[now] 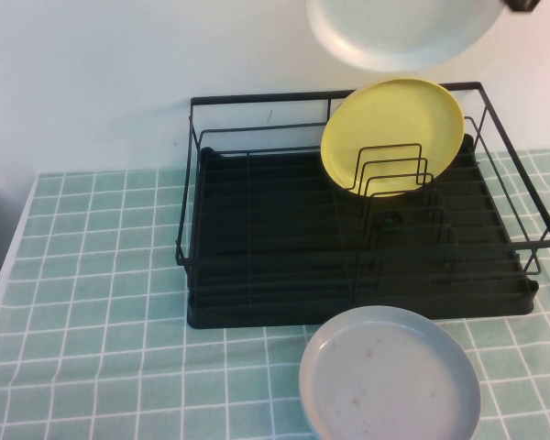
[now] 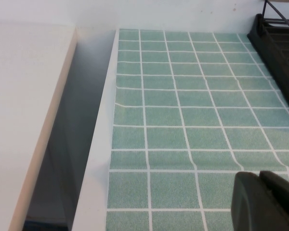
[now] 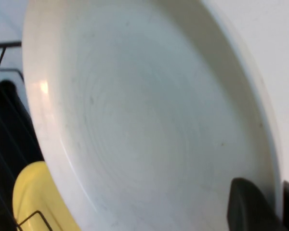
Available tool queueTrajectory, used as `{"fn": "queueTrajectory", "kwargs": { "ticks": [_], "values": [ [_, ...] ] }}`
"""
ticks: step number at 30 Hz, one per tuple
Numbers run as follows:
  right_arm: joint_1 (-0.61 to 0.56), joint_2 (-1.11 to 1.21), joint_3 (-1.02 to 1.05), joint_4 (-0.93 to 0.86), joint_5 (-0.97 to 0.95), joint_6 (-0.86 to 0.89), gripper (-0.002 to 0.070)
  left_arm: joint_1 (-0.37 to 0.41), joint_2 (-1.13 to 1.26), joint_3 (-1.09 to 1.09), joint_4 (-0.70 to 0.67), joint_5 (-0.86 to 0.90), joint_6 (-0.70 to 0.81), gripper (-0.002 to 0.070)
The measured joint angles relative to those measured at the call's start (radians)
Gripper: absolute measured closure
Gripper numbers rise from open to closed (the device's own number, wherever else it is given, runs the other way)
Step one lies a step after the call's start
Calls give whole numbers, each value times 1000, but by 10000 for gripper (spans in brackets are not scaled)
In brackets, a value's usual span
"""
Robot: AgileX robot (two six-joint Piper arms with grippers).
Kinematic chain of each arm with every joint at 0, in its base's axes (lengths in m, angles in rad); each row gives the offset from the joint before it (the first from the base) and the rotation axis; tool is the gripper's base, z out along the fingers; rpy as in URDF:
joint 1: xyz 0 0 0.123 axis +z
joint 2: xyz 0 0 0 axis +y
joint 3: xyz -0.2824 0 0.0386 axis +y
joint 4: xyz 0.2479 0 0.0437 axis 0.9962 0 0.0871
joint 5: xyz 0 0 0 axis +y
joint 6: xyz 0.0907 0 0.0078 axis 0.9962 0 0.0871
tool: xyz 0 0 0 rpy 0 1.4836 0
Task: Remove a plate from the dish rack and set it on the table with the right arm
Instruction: Place the plate from the table
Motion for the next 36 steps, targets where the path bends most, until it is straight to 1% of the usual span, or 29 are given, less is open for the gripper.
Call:
{"fn": "queueTrajectory", "kwargs": {
  "ticks": [3, 10, 12, 14, 15, 18, 24, 31, 33, 36],
  "values": [
    [0, -92, -3, -113, 67, 162, 614, 0, 0, 0, 0, 0, 0, 678],
    [0, -228, -10, -503, 404, 598, 614, 0, 0, 0, 0, 0, 0, 678],
    [0, -237, -10, -593, 499, 687, 614, 0, 0, 0, 0, 0, 0, 678],
    [-2, -241, -10, -643, 604, 754, 614, 0, 0, 0, 0, 0, 0, 678],
    [-2, -245, -10, -652, 642, 771, 614, 0, 0, 0, 0, 0, 0, 678],
    [-2, -273, 22, -648, 652, 814, 614, 0, 0, 0, 0, 0, 0, 678],
    [-2, -384, 229, -541, 652, 821, 615, 0, 0, 0, 0, 0, 0, 678],
    [-2, -487, 643, -440, 641, 870, 615, 0, 0, 0, 0, 0, 0, 678],
    [-2, -502, 771, -406, 594, 870, 615, 0, 0, 0, 0, 0, 0, 678],
    [-2, -513, 921, -338, 467, 872, 615, 0, 0, 0, 0, 0, 0, 678]
  ]
}}
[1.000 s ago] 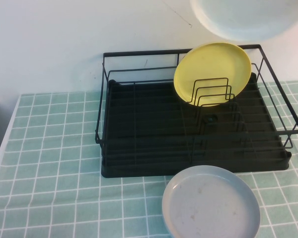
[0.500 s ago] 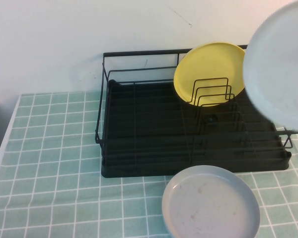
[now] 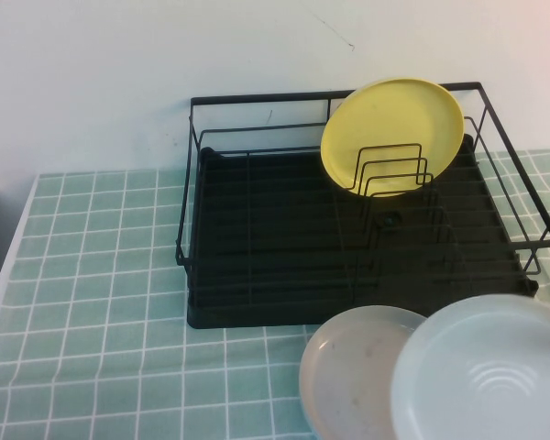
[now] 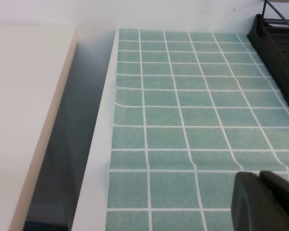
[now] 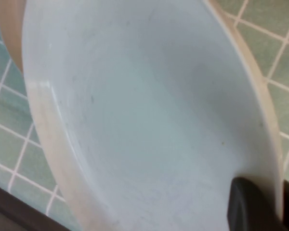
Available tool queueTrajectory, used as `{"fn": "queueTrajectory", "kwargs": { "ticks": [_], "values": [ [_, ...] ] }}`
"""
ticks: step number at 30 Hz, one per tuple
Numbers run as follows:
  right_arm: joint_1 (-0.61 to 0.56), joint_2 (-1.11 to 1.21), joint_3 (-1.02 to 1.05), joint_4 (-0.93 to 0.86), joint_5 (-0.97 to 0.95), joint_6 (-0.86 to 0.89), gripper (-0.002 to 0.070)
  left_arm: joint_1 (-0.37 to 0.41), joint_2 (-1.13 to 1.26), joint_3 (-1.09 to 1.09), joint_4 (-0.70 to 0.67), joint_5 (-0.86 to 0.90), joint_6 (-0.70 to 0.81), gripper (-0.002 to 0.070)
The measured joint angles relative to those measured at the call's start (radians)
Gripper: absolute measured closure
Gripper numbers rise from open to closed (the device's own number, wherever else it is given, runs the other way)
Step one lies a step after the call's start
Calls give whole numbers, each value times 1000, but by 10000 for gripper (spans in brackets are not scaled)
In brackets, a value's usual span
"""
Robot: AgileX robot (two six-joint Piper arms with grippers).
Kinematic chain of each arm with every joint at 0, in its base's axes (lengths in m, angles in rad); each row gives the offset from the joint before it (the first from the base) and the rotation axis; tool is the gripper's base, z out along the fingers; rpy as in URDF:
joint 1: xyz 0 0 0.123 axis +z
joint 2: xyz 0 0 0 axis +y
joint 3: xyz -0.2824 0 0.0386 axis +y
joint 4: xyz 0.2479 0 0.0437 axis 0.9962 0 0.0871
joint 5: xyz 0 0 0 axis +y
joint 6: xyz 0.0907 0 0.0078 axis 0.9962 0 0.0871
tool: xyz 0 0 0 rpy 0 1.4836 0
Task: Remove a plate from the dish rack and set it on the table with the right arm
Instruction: Place the plate from the table
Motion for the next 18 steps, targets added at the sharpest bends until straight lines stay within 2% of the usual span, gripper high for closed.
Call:
{"fn": "queueTrajectory", "kwargs": {
  "ticks": [4, 9, 18],
  "values": [
    [0, 6, 127, 111, -179, 0, 615, 0, 0, 0, 0, 0, 0, 678],
    [0, 52, 149, 233, -300, 2, 615, 0, 0, 0, 0, 0, 0, 678],
    [0, 215, 149, 440, -351, -139, 598, 0, 0, 0, 0, 0, 0, 678]
  ]
}}
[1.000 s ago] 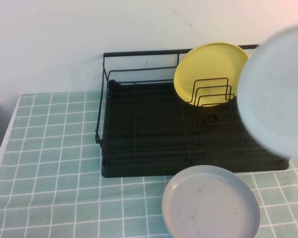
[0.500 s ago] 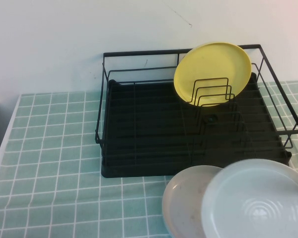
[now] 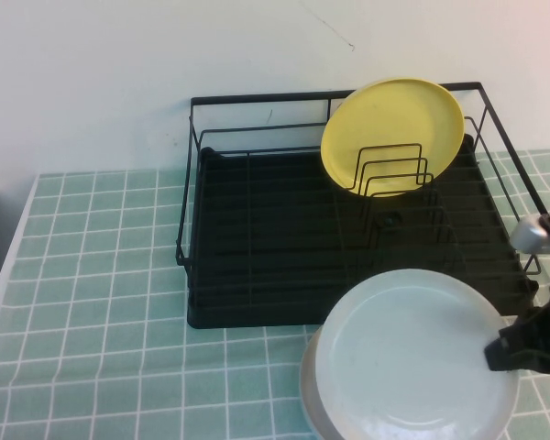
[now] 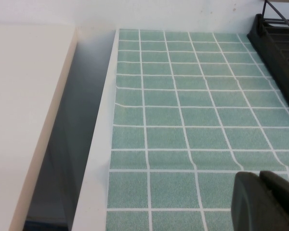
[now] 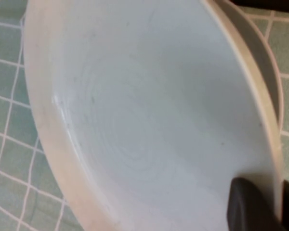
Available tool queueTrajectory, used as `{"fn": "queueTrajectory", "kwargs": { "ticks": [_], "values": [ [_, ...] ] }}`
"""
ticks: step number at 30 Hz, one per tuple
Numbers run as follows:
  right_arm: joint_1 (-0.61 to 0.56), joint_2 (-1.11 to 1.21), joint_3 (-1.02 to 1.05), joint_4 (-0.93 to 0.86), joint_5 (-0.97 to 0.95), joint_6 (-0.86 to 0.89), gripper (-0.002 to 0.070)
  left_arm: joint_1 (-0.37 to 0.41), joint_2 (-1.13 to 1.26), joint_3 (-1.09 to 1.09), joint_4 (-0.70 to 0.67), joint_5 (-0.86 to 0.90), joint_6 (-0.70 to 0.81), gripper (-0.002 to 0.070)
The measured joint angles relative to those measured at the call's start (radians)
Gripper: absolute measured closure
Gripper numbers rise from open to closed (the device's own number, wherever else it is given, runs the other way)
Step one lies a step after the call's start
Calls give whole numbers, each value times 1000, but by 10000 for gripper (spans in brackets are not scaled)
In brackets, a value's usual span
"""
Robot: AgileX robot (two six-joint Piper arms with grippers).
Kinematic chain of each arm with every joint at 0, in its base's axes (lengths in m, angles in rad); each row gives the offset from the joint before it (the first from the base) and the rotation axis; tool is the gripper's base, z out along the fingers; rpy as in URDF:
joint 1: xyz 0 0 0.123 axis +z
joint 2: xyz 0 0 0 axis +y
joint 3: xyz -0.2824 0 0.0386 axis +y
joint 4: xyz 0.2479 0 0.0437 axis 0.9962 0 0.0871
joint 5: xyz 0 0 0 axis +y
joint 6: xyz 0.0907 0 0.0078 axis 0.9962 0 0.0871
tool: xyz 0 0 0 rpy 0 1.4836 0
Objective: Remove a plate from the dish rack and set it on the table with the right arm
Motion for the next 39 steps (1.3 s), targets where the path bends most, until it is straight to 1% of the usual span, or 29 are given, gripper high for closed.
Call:
{"fn": "queueTrajectory", "kwargs": {
  "ticks": [8, 10, 15, 16, 18, 22, 24, 25, 26, 28, 31, 32, 33, 36, 39],
  "values": [
    [0, 99, 0, 31, -53, -27, 469, 0, 0, 0, 0, 0, 0, 678],
    [0, 104, 0, 32, -63, -31, 412, 0, 0, 0, 0, 0, 0, 678],
    [0, 106, -6, 38, -69, -33, 242, 0, 0, 0, 0, 0, 0, 678],
    [0, 106, -10, 38, -66, -33, 223, 0, 0, 0, 0, 0, 0, 678],
    [0, 106, -17, 38, -51, -34, 197, 0, 0, 0, 0, 0, 0, 678],
    [0, 85, -47, 0, -12, -23, 185, 0, 0, 0, 0, 0, 0, 678],
    [0, 54, -68, -51, 14, 8, 201, 0, 0, 0, 0, 0, 0, 678],
    [0, 34, -78, -78, 27, 25, 218, 0, 0, 0, 0, 0, 0, 678],
    [0, 12, -93, -118, 46, 42, 251, 0, 0, 0, 0, 0, 0, 678],
    [0, -33, -124, -203, 85, 57, 340, 0, 0, 0, 0, 0, 0, 678],
    [0, -118, -155, -317, 139, 80, 539, 0, 0, 0, 0, 0, 0, 678],
    [0, -153, -165, -356, 151, 96, 587, 0, 0, 0, 0, 0, 0, 678],
    [0, -190, -169, -392, 155, 114, 618, 0, 0, 0, 0, 0, 0, 678],
    [0, -309, -171, -479, 156, 161, 658, 0, 0, 0, 0, 0, 0, 678],
    [0, -431, -151, -531, 95, 187, 668, 0, 0, 0, 0, 0, 0, 678]
  ]
}}
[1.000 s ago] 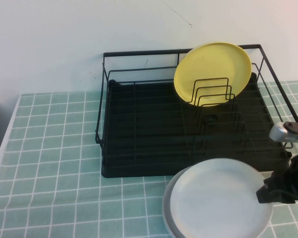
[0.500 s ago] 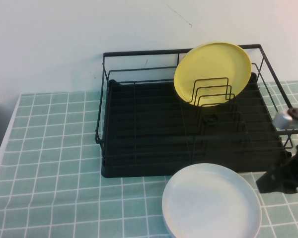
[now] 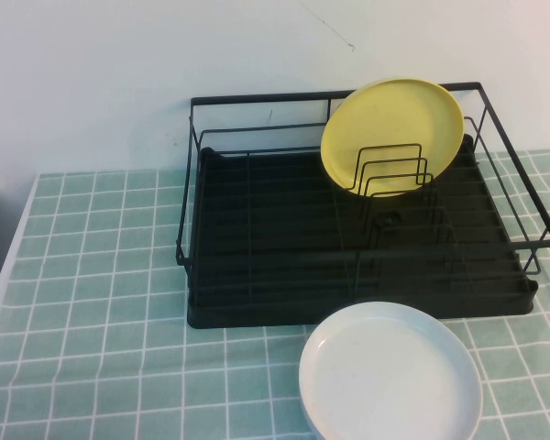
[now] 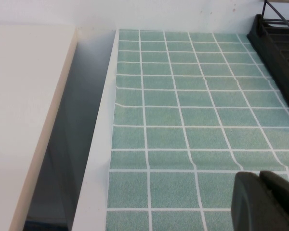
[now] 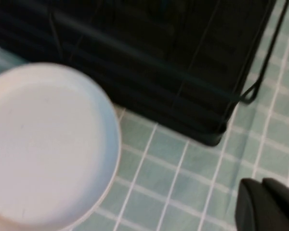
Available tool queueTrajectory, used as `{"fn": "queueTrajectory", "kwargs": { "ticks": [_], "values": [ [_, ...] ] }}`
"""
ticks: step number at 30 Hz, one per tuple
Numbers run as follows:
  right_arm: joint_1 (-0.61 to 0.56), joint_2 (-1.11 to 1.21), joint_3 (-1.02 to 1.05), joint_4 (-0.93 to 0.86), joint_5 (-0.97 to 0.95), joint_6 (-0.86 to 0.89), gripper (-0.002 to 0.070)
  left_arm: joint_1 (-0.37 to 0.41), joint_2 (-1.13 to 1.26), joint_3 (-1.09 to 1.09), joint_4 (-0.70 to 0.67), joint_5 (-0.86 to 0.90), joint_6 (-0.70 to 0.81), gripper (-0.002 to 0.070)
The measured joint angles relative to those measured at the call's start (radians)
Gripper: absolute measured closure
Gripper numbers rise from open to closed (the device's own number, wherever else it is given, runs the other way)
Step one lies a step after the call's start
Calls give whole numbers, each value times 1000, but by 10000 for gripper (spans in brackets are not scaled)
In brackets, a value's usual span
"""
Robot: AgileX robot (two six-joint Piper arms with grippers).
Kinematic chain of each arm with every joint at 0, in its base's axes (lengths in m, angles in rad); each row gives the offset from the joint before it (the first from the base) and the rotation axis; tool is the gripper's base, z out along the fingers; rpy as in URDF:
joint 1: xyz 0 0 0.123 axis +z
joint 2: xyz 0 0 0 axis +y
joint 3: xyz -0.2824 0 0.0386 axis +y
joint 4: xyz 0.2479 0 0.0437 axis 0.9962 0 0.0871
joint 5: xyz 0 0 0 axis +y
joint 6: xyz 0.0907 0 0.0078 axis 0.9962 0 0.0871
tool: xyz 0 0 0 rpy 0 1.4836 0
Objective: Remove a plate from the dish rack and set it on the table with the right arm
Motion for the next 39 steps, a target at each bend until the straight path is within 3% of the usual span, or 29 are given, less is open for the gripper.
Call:
{"fn": "queueTrajectory", "kwargs": {
  "ticks": [7, 19, 39],
  "values": [
    [0, -297, 225, -17, -333, -2, 675, 0, 0, 0, 0, 0, 0, 678],
    [0, -546, 635, -17, -661, -2, 676, 0, 0, 0, 0, 0, 0, 678],
    [0, -553, 663, -17, -673, -2, 678, 0, 0, 0, 0, 0, 0, 678]
  ]
}}
